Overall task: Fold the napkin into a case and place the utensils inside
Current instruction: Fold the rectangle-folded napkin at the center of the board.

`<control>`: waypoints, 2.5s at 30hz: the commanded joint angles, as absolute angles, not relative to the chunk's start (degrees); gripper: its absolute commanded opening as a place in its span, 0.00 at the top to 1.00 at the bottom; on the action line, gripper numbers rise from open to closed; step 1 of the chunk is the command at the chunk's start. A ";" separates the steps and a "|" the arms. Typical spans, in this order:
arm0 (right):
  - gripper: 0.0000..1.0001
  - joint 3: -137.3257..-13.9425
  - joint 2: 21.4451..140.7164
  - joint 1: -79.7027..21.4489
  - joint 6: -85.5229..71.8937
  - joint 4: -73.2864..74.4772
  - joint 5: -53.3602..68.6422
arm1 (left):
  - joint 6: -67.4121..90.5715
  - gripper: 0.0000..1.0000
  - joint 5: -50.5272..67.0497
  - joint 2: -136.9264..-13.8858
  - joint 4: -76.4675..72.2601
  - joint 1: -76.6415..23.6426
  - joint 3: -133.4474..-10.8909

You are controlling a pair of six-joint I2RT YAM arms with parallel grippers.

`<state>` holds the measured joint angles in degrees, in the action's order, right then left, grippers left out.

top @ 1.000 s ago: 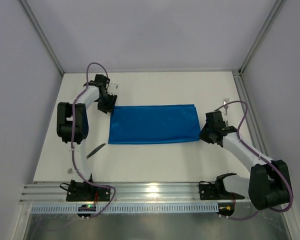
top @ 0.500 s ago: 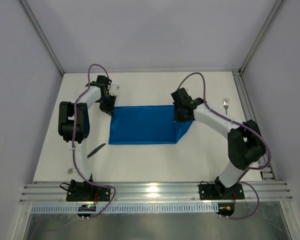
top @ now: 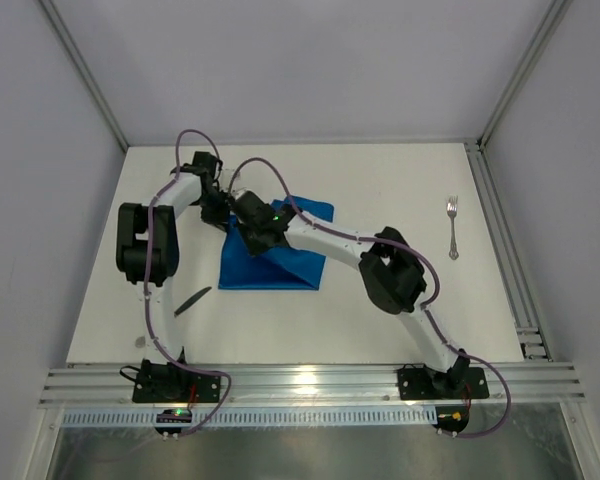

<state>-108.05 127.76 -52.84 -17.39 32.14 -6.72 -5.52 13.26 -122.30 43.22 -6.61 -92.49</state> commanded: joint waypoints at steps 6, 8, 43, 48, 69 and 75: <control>0.96 -113.12 132.18 -59.32 -9.67 24.09 -0.88 | -6.77 1.00 16.52 -124.72 43.07 -5.36 -91.14; 0.96 -112.85 132.36 -59.59 -10.54 22.77 1.30 | -6.77 1.00 16.70 -124.72 42.98 -5.36 -91.06; 0.41 -85.13 101.72 -44.33 -25.29 18.37 8.27 | -9.84 0.68 8.44 -116.28 48.43 -5.27 -97.56; 0.44 -76.39 100.10 -32.80 -29.44 17.50 10.10 | -10.11 0.65 9.75 -112.60 49.92 -5.27 -96.16; 0.57 -76.72 119.18 -23.20 -35.86 4.48 17.49 | -14.59 0.60 12.13 -98.53 55.72 -5.27 -77.79; 0.79 -76.82 120.32 -23.29 -38.41 3.25 17.05 | -15.29 0.61 12.39 -96.95 56.69 -5.27 -76.29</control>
